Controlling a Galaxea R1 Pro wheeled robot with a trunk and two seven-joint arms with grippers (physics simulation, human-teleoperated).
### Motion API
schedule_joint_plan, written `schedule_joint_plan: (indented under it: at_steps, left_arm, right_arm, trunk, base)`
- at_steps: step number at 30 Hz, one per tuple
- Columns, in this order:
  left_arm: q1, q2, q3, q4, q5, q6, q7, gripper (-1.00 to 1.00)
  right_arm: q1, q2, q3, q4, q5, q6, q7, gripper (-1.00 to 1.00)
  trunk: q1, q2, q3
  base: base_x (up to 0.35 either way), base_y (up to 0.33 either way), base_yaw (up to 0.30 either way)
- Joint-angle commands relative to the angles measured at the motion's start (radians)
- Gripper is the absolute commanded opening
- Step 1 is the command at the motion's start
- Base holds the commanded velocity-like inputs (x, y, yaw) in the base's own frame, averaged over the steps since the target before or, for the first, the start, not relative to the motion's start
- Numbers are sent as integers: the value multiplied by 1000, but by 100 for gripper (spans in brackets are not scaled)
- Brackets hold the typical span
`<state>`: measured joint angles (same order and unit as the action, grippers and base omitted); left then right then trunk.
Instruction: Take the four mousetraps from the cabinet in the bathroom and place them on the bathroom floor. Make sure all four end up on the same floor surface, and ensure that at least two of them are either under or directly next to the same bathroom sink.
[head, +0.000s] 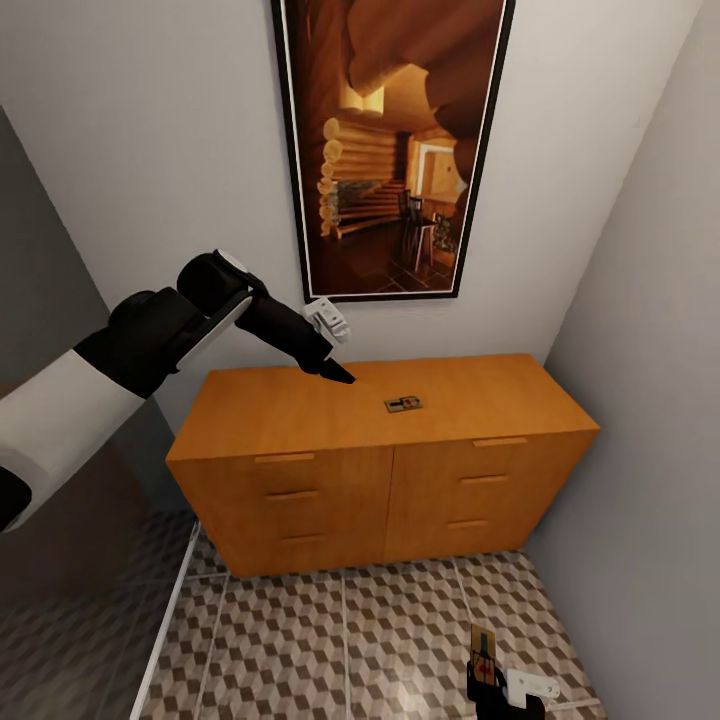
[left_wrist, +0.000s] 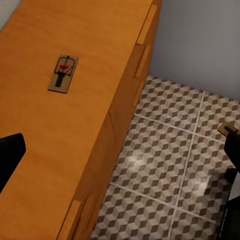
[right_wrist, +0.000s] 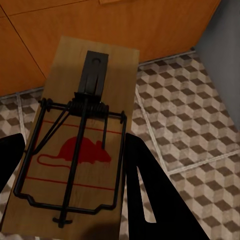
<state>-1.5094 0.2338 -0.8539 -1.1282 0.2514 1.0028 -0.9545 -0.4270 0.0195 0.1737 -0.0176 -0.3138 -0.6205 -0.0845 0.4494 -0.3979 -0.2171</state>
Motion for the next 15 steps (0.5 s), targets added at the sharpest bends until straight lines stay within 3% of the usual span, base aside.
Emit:
schedule_joint_plan:
  at_steps: [1, 15]
  left_arm:
    - [-2, 1, -2, -1, 2, 3, -1, 100]
    - [-2, 1, -2, -1, 2, 3, -1, 100]
  right_arm:
    - [-1, 0, 9, 1, -3, -2, -8, -100]
    - [-1, 0, 9, 1, -3, -2, -8, -100]
  trunk:
    - [1, -2, -3]
    - [1, -2, -23]
  base:
    - [0, 0, 0]
    - [0, 0, 0]
